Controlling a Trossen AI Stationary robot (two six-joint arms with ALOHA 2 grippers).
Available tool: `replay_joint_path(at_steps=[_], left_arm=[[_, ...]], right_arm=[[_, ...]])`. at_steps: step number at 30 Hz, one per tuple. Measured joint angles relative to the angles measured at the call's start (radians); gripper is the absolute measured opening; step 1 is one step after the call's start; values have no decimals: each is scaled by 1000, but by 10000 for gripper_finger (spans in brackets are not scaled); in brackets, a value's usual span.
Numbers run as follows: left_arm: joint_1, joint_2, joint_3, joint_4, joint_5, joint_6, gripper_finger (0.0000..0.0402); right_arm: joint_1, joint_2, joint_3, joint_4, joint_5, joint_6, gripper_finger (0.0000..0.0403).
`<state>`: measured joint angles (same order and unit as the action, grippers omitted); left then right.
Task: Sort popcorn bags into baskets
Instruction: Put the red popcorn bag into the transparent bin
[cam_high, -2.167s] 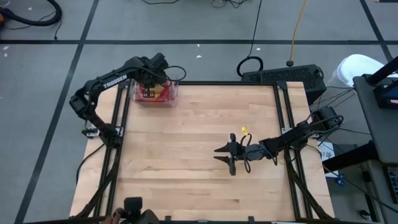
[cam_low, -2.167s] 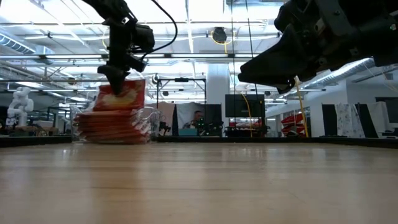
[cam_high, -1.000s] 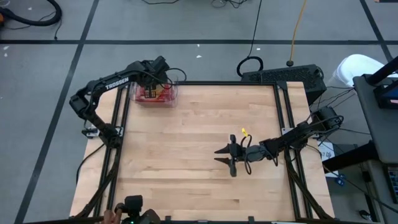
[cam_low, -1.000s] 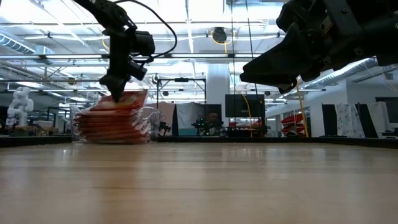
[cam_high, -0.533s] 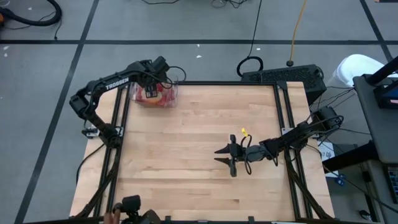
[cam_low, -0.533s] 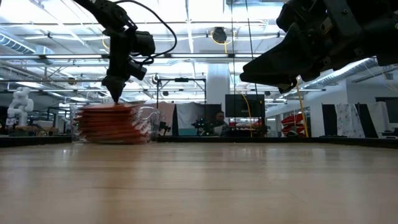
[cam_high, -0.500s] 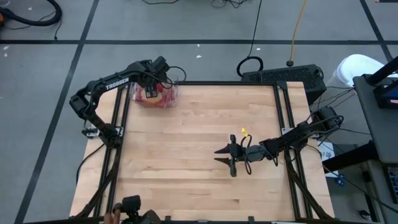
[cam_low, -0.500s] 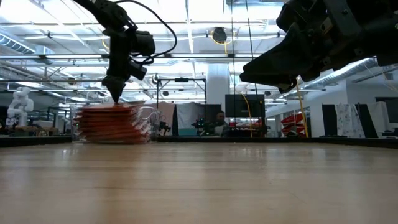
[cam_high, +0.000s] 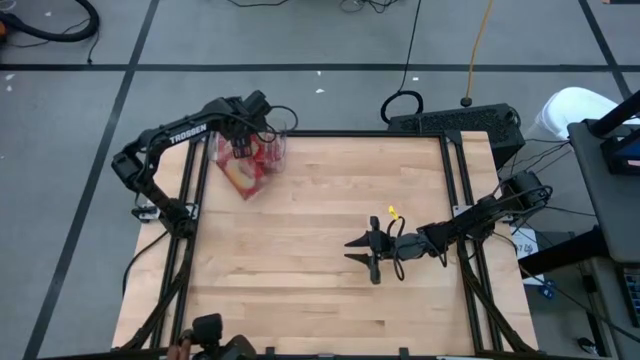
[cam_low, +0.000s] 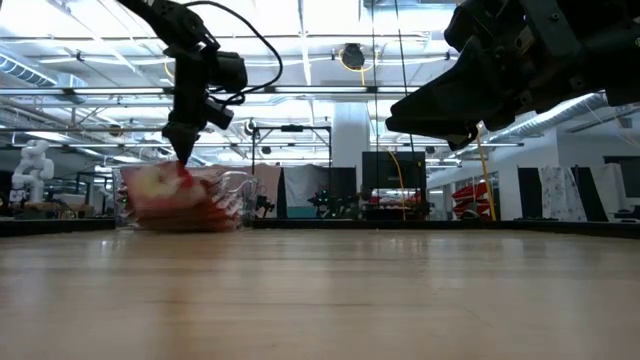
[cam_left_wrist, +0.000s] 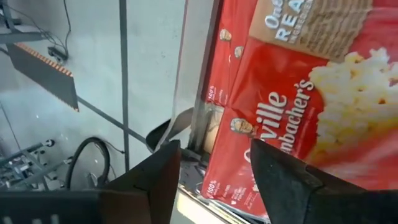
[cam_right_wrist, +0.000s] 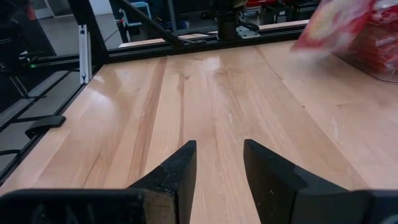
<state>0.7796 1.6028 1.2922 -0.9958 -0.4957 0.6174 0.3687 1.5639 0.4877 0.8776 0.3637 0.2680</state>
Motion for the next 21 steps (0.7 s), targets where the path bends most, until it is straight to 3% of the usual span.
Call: replay_joint_path(at_steps=[9, 13, 17, 21], left_arm=[[0, 0, 0, -33, 0, -59, 175], [-49, 0, 18, -149, 59, -311, 167], [-169, -1, -15, -334, 200, -615, 156], [-395, -23, -142, -355, 223, -649, 141]], right_arm=[[0, 0, 0, 0, 0, 0, 127], [0, 0, 0, -2, 0, 0, 127], [0, 0, 0, -7, 0, 0, 127], [0, 0, 0, -7, 0, -2, 127]])
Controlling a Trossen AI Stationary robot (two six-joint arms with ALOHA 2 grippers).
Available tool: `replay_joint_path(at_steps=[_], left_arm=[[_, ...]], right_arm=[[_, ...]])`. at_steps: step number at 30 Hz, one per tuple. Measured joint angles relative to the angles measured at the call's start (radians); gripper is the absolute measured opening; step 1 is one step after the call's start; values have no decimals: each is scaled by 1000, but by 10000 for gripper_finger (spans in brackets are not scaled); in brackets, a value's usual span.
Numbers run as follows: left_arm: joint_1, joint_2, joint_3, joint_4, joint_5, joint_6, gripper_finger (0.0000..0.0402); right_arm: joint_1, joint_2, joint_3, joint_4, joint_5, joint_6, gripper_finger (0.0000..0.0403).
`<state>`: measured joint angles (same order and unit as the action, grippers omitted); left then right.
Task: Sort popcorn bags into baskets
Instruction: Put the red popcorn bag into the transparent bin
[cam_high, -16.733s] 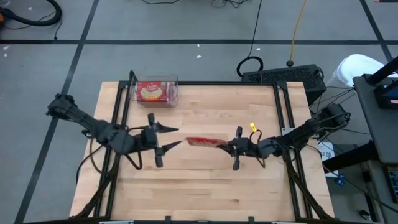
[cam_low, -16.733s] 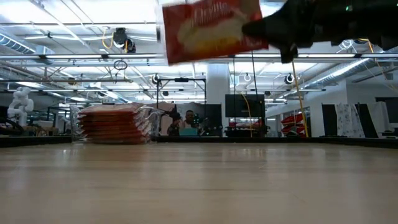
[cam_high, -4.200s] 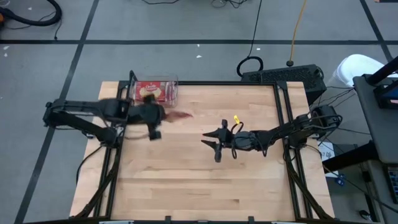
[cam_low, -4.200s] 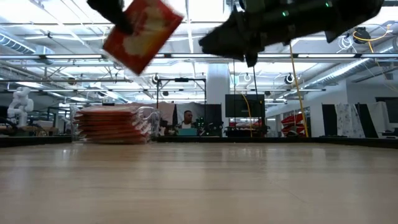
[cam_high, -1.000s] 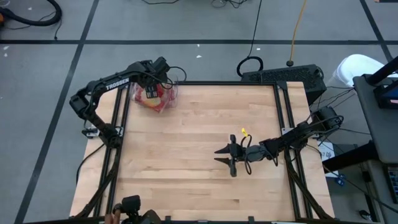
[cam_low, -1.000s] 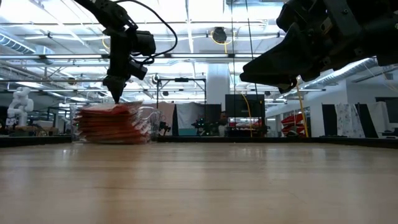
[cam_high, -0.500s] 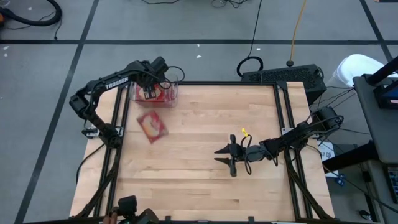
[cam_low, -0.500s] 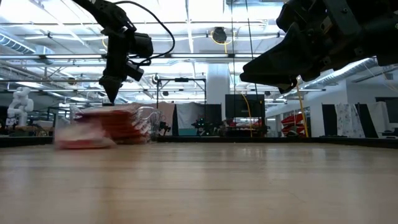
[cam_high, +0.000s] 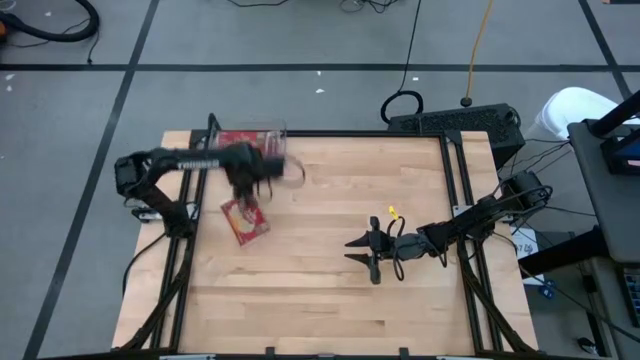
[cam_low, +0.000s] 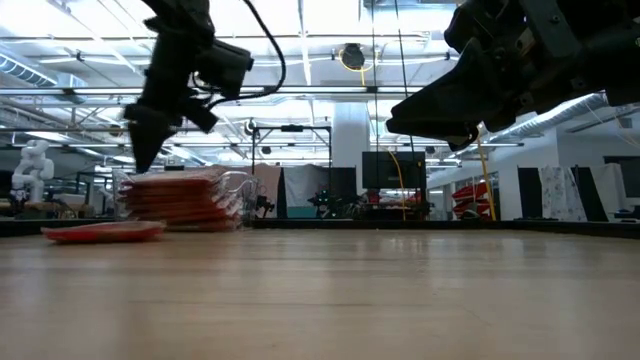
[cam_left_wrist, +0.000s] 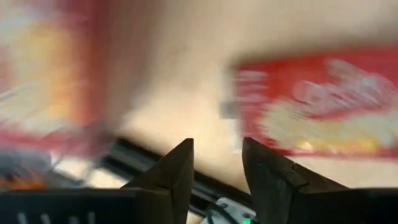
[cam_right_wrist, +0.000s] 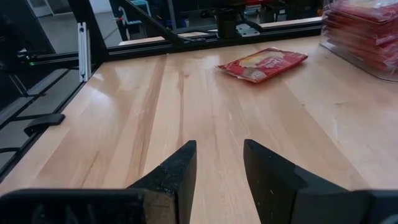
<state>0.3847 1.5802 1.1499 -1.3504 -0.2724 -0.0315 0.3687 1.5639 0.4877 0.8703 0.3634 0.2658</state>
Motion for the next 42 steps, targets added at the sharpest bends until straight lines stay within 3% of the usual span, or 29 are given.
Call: replay_joint_path(at_steps=[7, 12, 18, 23, 30, 33, 37, 42], left_arm=[[-361, -8, -163, 104, 3, -55, 132], [-503, -7, -243, 193, -29, -159, 131], [-540, -7, -336, 405, -43, -331, 131], [-545, -9, -361, 545, -51, -462, 131], [-540, -7, -361, 823, -49, -490, 131], [-547, -16, -300, 734, -70, -522, 131], [-586, -74, -219, 506, -203, -551, 131], [-590, -125, -282, 562, -270, -528, 131]], right_arm=[[2, 0, 0, -4, 59, 105, 127], [2, 8, 47, -48, 85, 143, 128], [-5, 128, 220, -118, 85, 89, 129], [-48, 283, 348, -54, 116, 179, 129], [-125, 430, 510, -123, 2, 240, 128], [-153, 447, 559, -251, -30, 264, 128], [-182, 447, 577, -351, -48, 223, 128], [-226, 447, 575, -349, -51, 102, 128]])
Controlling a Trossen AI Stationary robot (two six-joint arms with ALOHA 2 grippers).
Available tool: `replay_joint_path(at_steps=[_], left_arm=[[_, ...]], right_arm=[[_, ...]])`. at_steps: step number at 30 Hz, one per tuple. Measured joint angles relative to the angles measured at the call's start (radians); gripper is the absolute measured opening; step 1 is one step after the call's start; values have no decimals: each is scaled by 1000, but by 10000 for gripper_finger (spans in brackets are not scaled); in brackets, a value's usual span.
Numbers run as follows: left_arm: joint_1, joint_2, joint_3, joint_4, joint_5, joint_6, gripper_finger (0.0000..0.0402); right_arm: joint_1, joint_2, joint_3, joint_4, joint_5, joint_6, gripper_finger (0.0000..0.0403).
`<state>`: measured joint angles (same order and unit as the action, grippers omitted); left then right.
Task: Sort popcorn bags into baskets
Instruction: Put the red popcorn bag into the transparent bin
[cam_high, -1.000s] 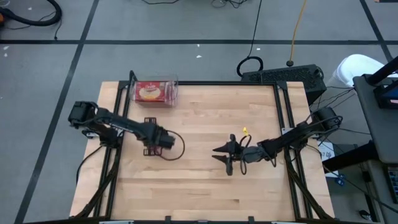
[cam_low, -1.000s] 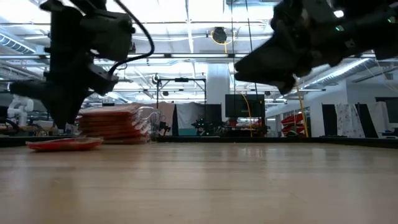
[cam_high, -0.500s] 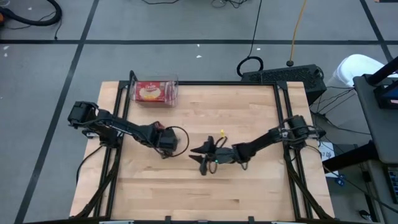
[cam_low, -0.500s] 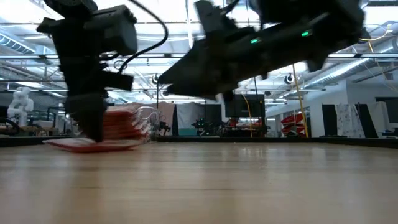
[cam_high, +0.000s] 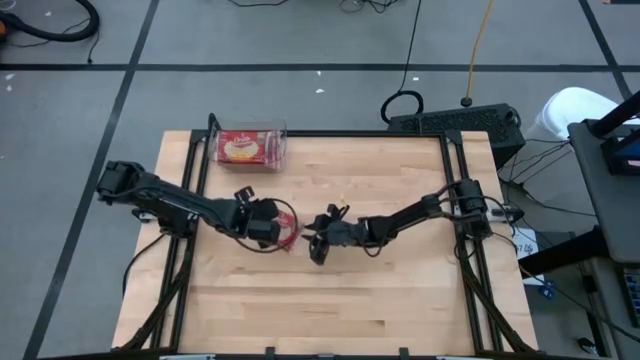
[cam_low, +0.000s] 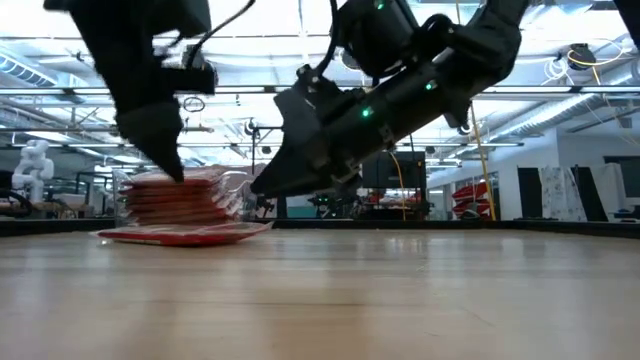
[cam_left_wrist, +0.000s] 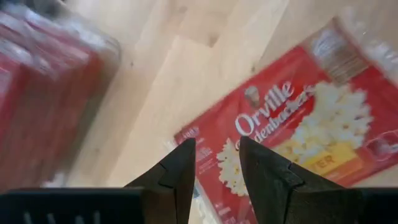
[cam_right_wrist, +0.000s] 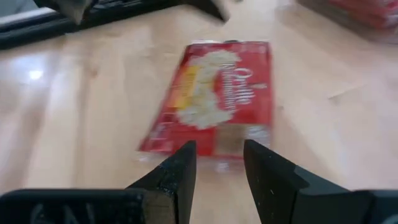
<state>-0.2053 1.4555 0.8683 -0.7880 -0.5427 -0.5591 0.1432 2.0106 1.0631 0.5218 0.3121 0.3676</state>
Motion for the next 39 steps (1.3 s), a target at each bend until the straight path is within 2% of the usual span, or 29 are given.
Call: replay_joint_path(at_steps=[5, 9, 12, 17, 21, 24, 28, 36, 39], left_arm=[[-7, 3, -164, 146, 71, -135, 131], [-40, -2, -310, 393, 48, -223, 131], [-47, -2, -383, 566, 35, -247, 131], [-47, -1, -431, 688, 29, -238, 131], [-47, 0, -432, 691, 29, -229, 131], [-47, 0, -432, 692, 31, -228, 131], [-47, 1, -433, 699, 35, -229, 131], [-47, 3, -436, 778, 37, -207, 131], [-46, -9, -434, 799, 48, -172, 131]], right_arm=[[-39, 0, -1, -17, -11, 27, 128], [-81, 0, -1, -34, -117, 107, 132], [-106, 0, -1, -48, -189, 138, 157], [-121, 0, -1, -113, -210, 145, 216], [-124, 0, -8, -122, -222, 154, 228], [-125, 0, -9, -123, -287, 163, 207], [-124, 0, -10, -121, -313, 149, 156], [-122, 0, -11, -104, -314, 40, 18], [-121, 0, -11, -96, -317, 10, 9]])
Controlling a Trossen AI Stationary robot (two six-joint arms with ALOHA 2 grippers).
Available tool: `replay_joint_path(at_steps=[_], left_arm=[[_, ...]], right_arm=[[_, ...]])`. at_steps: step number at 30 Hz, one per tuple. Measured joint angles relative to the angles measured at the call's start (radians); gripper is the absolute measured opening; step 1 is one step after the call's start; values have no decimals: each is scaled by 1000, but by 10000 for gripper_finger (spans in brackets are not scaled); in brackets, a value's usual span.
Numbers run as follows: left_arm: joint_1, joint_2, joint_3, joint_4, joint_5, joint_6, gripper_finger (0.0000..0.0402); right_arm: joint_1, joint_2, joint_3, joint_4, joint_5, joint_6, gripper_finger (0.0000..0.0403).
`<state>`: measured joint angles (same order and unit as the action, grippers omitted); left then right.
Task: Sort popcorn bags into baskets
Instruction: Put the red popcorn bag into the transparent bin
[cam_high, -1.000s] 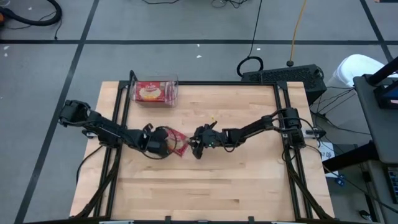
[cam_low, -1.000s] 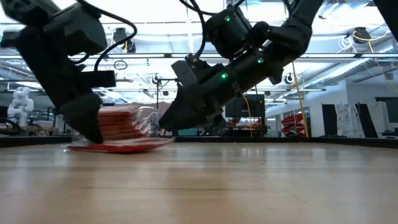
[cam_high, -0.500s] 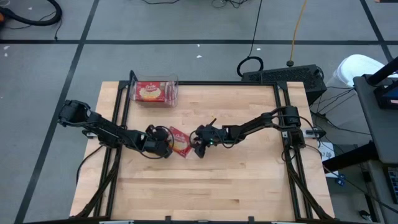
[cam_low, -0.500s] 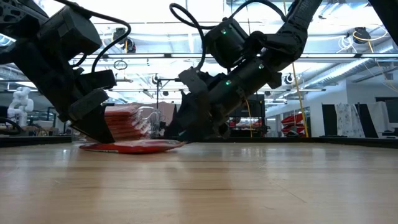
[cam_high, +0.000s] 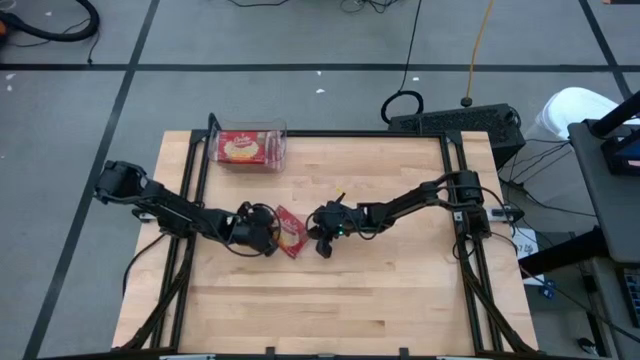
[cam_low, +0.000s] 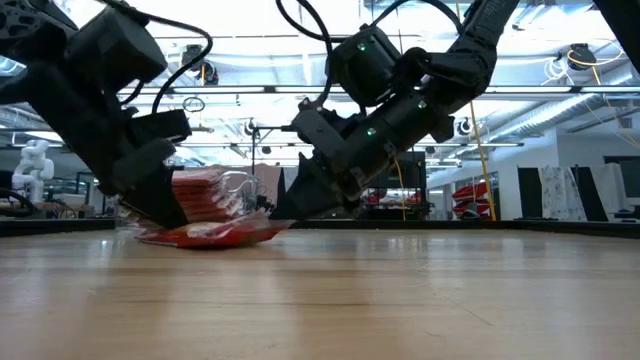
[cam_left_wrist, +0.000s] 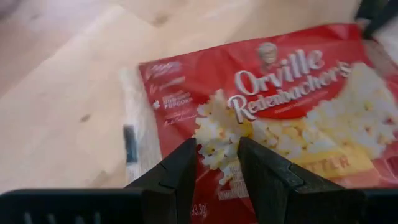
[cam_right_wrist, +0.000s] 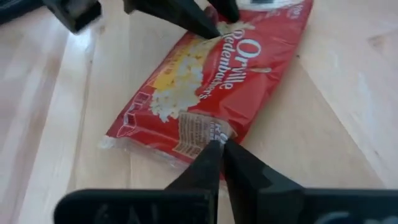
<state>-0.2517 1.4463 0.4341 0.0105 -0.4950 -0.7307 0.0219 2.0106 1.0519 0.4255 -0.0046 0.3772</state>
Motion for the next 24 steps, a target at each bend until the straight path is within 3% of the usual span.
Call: replay_joint_path(at_steps=[3, 10, 14, 19, 24], left_arm=[[-1, -52, 29, -18, 37, 64, 131], [0, -286, 121, -16, -33, 350, 132], [9, -356, 147, -10, -52, 498, 137], [72, -374, 148, -5, 149, 510, 205], [98, -373, 149, -37, 166, 521, 304]], right_arm=[[0, -3, 0, 8, 5, -71, 4], [-11, -61, 1, 14, 77, -332, 1], [-21, -102, 2, 19, 83, -453, 0], [-6, -123, 2, 32, 83, -603, 0], [24, -124, 2, 78, 82, -703, 0]])
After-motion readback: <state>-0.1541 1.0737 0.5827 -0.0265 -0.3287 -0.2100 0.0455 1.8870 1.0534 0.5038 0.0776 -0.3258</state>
